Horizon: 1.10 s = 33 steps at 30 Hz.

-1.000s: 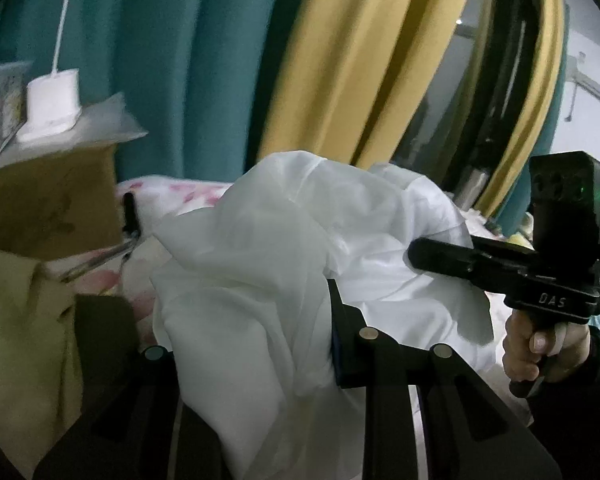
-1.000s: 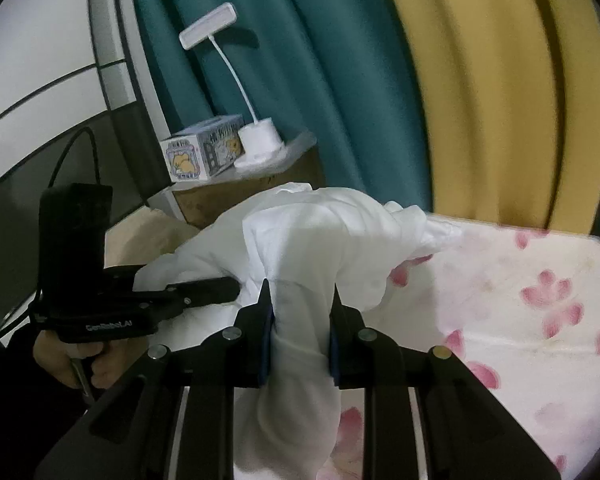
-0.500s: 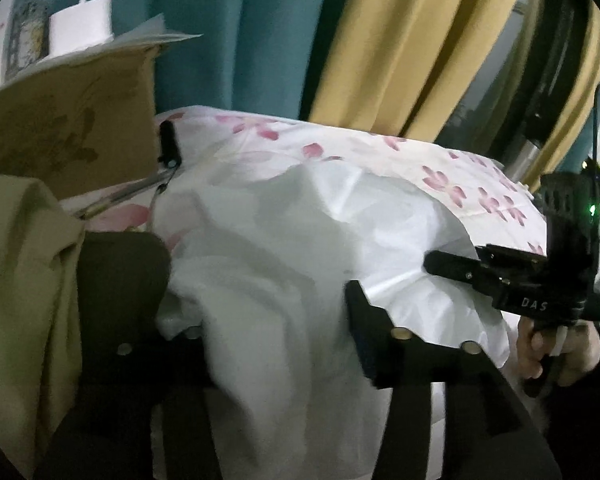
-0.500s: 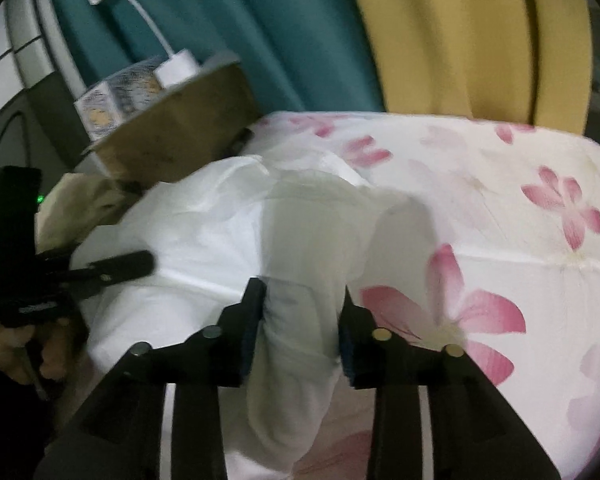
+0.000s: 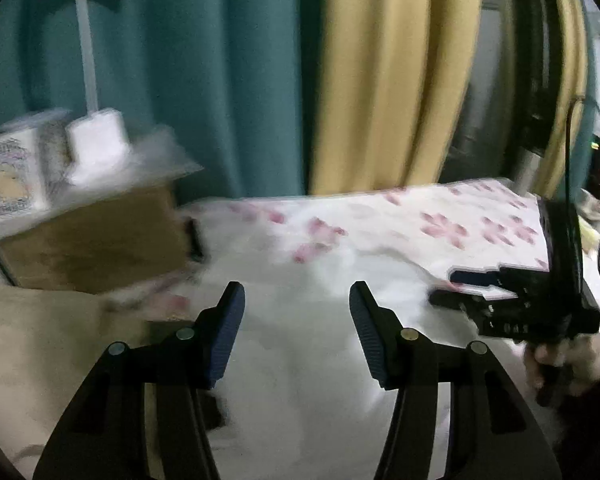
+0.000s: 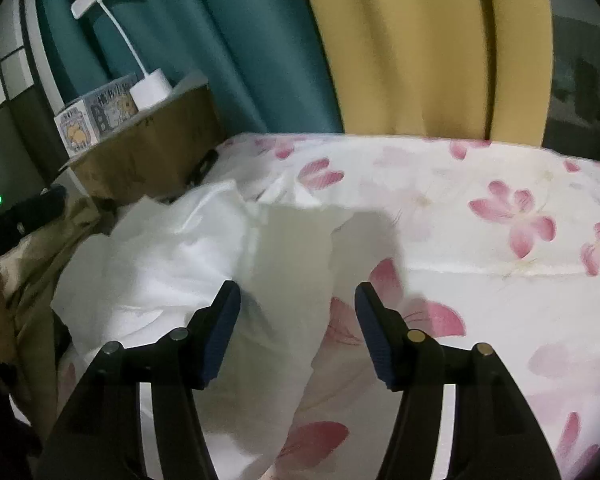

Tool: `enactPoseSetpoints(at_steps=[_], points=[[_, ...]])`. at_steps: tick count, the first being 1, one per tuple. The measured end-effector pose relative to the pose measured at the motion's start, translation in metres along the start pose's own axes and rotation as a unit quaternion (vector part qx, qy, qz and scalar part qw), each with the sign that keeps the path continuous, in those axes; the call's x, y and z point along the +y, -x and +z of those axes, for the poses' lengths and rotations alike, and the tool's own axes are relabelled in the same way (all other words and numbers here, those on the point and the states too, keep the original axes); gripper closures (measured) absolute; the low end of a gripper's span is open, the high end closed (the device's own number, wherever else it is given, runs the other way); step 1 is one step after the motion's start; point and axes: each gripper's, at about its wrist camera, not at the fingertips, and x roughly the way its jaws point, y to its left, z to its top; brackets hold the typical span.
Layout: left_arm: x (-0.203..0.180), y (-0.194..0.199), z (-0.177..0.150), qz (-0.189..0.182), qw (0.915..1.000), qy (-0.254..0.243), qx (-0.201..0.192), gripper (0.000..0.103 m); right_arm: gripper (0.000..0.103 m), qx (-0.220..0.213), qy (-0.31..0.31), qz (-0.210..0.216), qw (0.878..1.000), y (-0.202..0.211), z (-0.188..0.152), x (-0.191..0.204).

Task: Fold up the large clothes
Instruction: 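Lower the shirt bundle onto the bed corner and open both grippers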

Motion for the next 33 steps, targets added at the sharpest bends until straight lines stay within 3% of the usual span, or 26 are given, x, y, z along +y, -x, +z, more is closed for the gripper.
enactPoseSetpoints(at_steps=[3,8,15,21,30,33], points=[[-0.002,-0.033,-0.013,-0.039,0.9977,0.021,0.051,0.045,0.044,-0.024,0.007,0.005,1.000,0.016,0.002,0.002],[0.006,-0.061,-0.036,-0.028,0.9940,0.039,0.098,0.045,0.044,-0.009,0.047,0.033,0.998,0.023,-0.005,0.016],[0.012,-0.063,-0.046,-0.034,0.9922,0.047,0.110,0.045,0.044,0.040,0.049,0.037,0.997,0.000,-0.025,0.016],[0.005,-0.061,-0.046,-0.026,0.9917,0.044,0.118,0.045,0.044,0.044,0.052,0.035,0.997,0.003,-0.027,0.016],[-0.011,-0.032,-0.043,0.018,0.9944,0.022,0.102,0.045,0.043,0.043,0.038,0.034,0.998,0.022,-0.031,0.005],[-0.014,-0.024,-0.043,0.026,0.9949,0.024,0.094,0.045,0.039,0.043,0.036,0.030,0.998,0.031,-0.034,0.001]])
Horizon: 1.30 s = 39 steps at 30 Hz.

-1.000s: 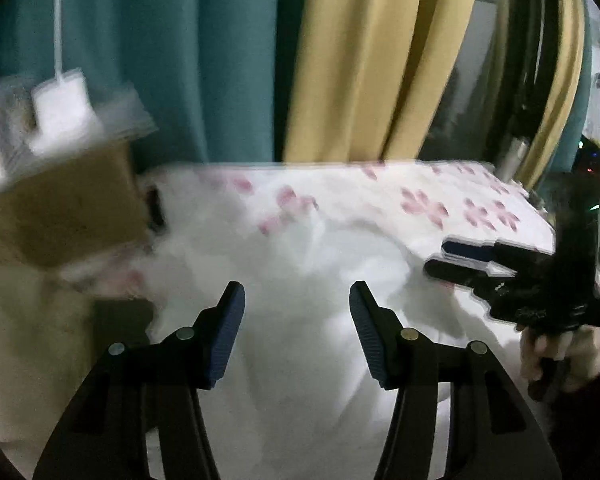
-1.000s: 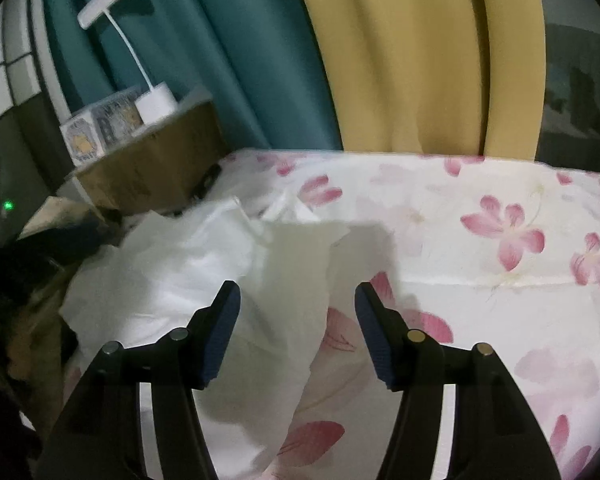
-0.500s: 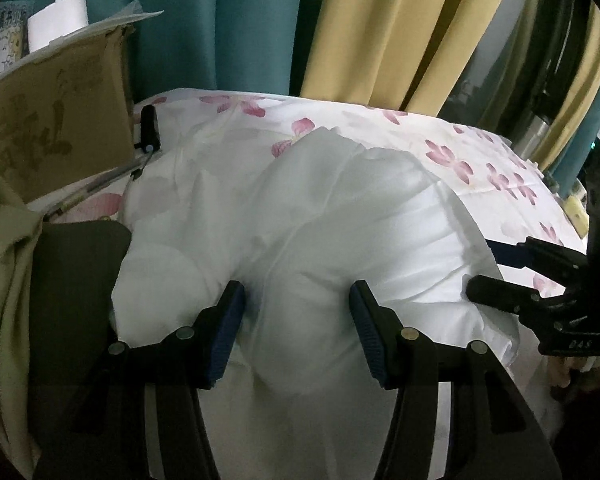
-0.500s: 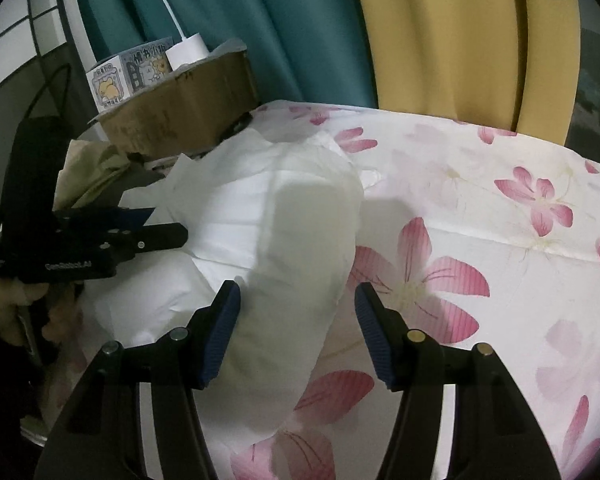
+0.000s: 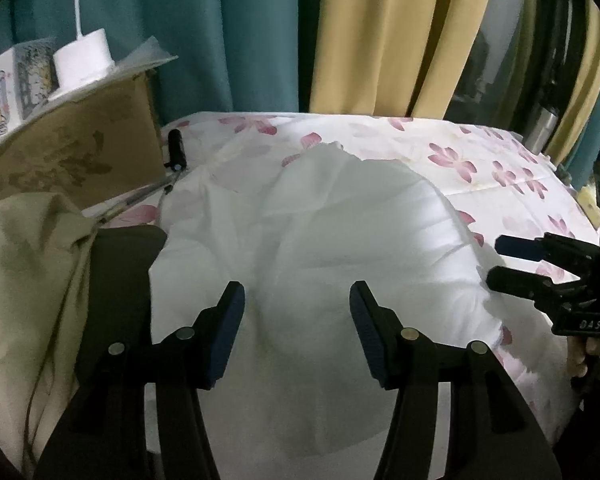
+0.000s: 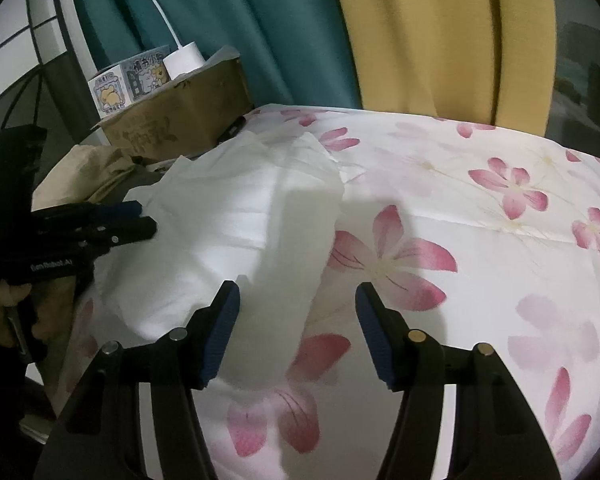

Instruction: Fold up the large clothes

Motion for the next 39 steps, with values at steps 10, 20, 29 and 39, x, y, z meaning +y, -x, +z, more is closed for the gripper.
enactPoseSetpoints(at_steps=[10,20,29,39], points=[[-0.030,0.018,-0.006,-0.021,0.9997,0.001,-0.012,0.045,0.030,0.001,-0.023,-0.018,1.000,0.028,-0.021,-0.019],[-0.072,0.018,-0.015,-0.063,0.9979,-0.006,-0.008,0.045,0.030,-0.005,-0.060,-0.043,0.997,0.059,-0.044,-0.047],[-0.099,0.014,-0.013,-0.077,0.9970,0.010,-0.006,0.045,0.030,-0.010,-0.091,-0.073,0.993,0.085,-0.060,-0.073],[-0.128,0.021,-0.004,-0.073,0.9968,0.001,-0.033,0.025,0.005,-0.034,-0.122,-0.115,0.985,0.120,-0.072,-0.094]])
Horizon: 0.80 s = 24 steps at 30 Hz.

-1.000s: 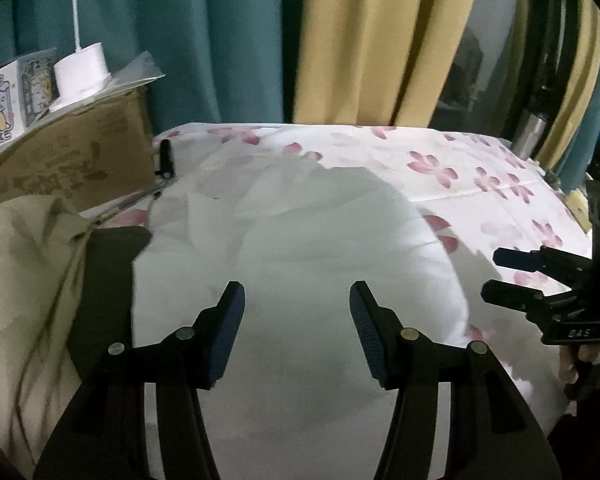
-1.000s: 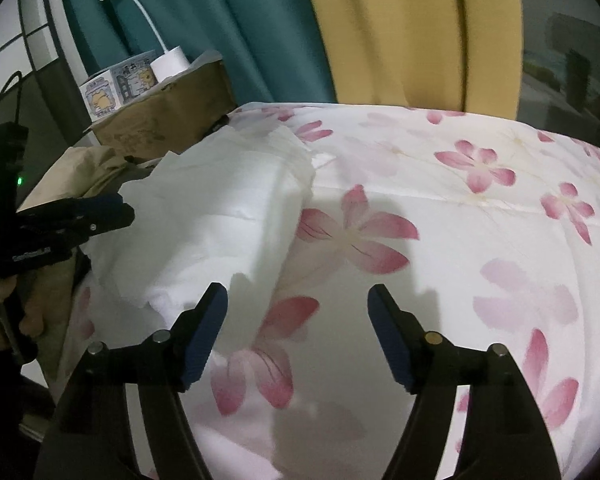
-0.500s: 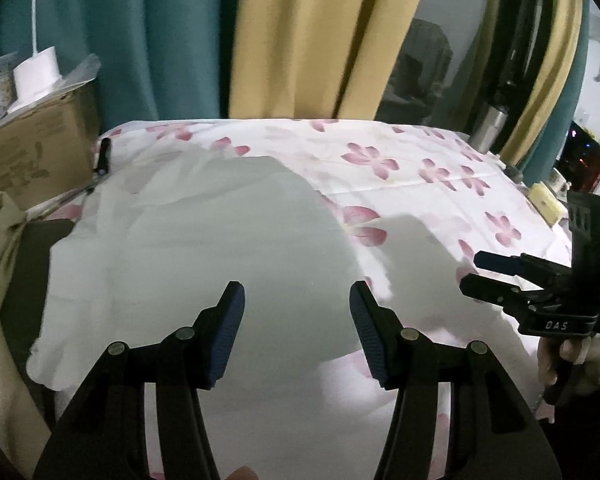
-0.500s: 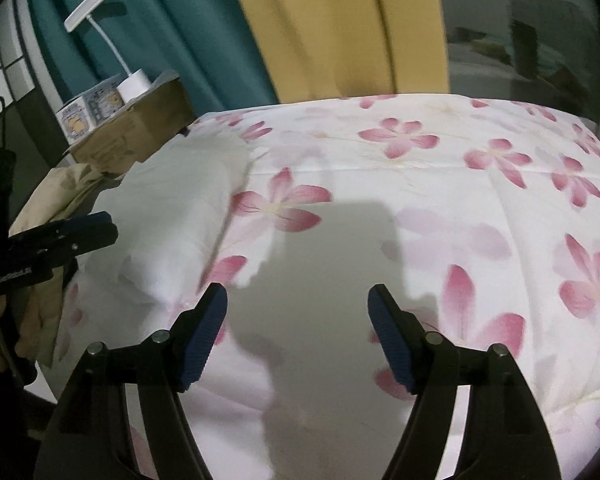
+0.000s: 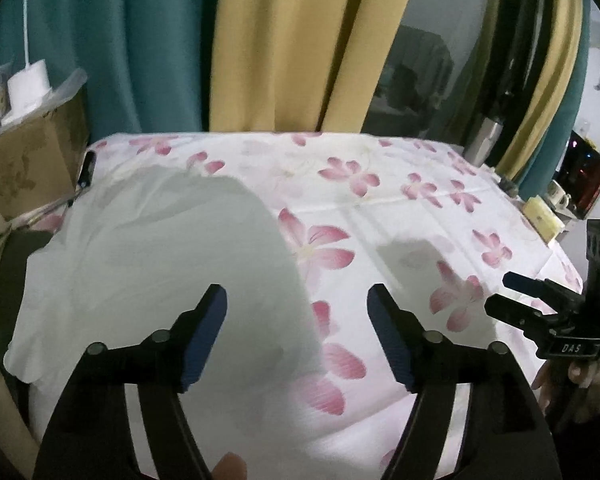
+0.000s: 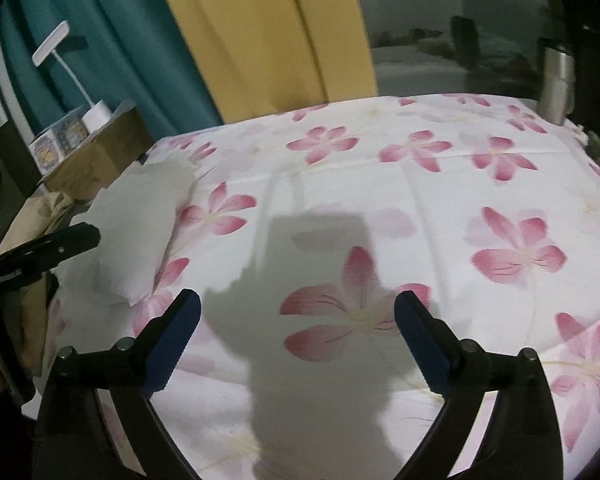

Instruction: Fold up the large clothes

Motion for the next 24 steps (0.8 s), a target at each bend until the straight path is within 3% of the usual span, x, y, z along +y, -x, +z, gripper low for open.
enactPoseSetpoints(at_steps=[10,24], points=[[-0.027,0.015,0.012,-0.007,0.9987,-0.038,-0.032,0.023,0.002,-0.031,-0.002,-0.048,0.998,0.038,0.006,-0.023],[-0.048,0.070,0.038,-0.004,0.9878,-0.055,-0.146,0.023,0.002,-0.104,0.005,-0.106,0.989,0.112,0.019,-0.036]])
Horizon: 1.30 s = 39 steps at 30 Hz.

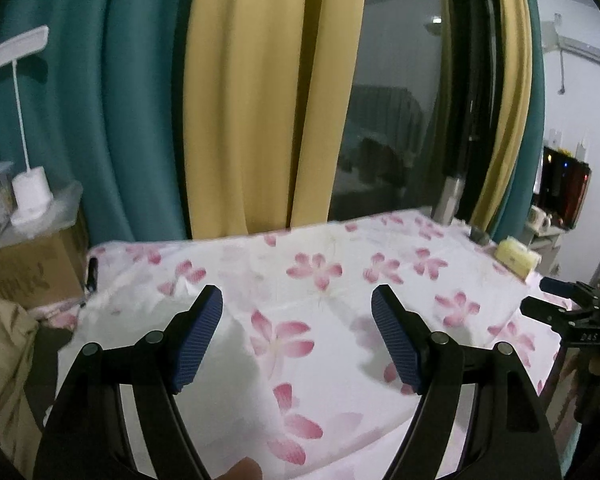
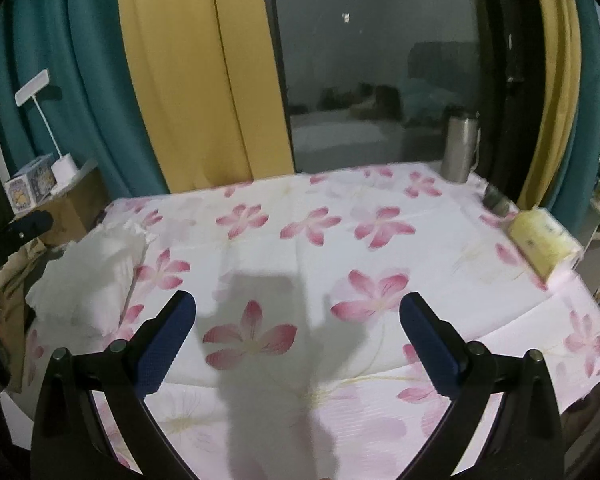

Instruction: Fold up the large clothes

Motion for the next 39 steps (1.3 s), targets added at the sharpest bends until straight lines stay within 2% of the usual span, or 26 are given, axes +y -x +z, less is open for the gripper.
enactPoseSetpoints(at_steps=[4,9,15,19,31,39], points=[[0.000,0.017,0.008,0.002,0.9992,0.007,-0.038,0.023,0.002,-0.032,0.006,-0.006,0.999,0.022,0.010,0.001],[0.001,0.034,0.012,0.009,0.9977,0.006,-0.066,0.023,0.002,-0.094,0.021,-0.006,0.995,0.055,0.021,0.010],[-0.001,0.053,0.016,0.067,0.9927,-0.009,-0.099,0.023,0.002,-0.133,0.035,-0.006,0.991,0.078,0.029,0.021],[0.001,0.067,0.016,0.062,0.9906,-0.011,-0.122,0.023,0.002,-0.148,0.045,-0.008,0.988,0.087,0.031,0.031],[0.015,0.079,0.004,0.064,0.9899,0.006,-0.127,0.023,0.002,-0.193,0.043,-0.001,0.980,0.105,0.024,0.044],[0.029,0.073,-0.007,0.062,0.9920,0.021,-0.107,0.023,0.002,-0.174,0.041,0.001,0.984,0.091,0.021,0.048]])
